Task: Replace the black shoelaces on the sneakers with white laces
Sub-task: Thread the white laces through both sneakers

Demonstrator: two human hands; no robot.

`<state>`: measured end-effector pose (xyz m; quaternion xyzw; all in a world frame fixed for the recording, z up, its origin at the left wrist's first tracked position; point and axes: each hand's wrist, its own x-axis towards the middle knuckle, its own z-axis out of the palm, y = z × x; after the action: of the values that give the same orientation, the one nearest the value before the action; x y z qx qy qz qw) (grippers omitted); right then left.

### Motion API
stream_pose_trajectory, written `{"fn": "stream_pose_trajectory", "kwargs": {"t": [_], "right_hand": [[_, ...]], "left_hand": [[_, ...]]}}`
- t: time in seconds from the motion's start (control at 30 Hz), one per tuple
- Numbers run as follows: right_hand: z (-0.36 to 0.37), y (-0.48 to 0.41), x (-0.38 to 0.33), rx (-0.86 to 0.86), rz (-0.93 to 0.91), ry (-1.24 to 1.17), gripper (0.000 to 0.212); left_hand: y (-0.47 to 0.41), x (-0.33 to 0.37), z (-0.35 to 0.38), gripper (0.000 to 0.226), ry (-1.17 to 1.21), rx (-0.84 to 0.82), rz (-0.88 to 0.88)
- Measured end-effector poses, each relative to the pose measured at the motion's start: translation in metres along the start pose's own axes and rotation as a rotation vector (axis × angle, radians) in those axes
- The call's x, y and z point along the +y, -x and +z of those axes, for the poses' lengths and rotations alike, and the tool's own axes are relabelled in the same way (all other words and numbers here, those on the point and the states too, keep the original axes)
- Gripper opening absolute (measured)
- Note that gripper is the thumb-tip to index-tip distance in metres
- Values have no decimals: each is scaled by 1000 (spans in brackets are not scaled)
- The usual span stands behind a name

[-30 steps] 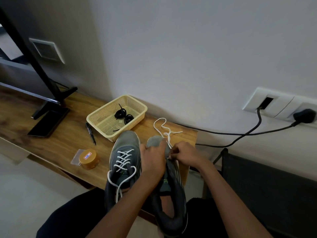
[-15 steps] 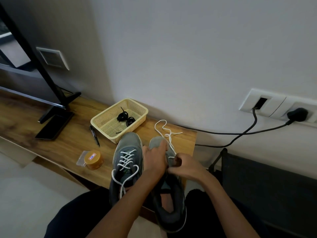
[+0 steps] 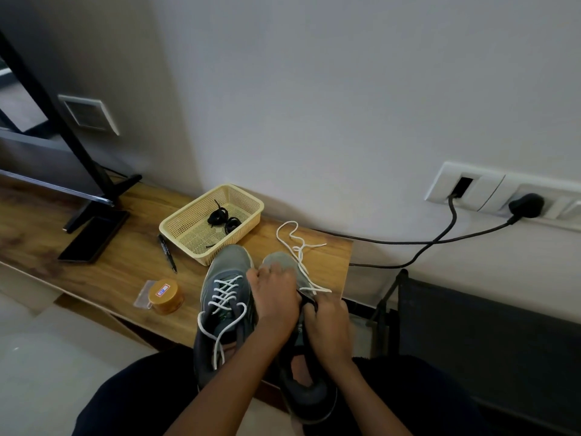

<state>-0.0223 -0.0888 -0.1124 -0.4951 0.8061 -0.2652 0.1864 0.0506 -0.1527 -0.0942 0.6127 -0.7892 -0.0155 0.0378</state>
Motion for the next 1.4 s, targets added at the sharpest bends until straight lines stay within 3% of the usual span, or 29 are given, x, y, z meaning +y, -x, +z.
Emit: {"fn": "stream_pose_trajectory", "kwargs": {"t": [0.23,0.4,0.47,0.6,0.77,0.87,1.17,1.3,1.4], "right_hand": [[6,0,2,64,12,-41,23],[11,3,0,172,65,115,23],[14,4,-1,254,45,117,17],[21,2,2,313,53,94,27],[24,1,1,323,6,102,28],[25,-1,3,344,-9,117,34],[25,-3,6,359,15,105,33],[24,-1,3,383,9,114,30],[25,-1,1,398,-8,141,24]], "left_hand": [[-1,-4,4,17,53,-23,-62],[-3,-7,-2,23,38,-77,-25],[-1,-11,-11,25,-18,-64,7],[7,-34,-30,26,-84,3,4],[8,-63,-39,23,83,83,-103],[7,-55,-35,26,220,58,21],[4,-45,-31,18,-59,-92,37],[-3,-57,-29,5,214,-38,9],[-7,-71,-27,24,568,63,-52]]}}
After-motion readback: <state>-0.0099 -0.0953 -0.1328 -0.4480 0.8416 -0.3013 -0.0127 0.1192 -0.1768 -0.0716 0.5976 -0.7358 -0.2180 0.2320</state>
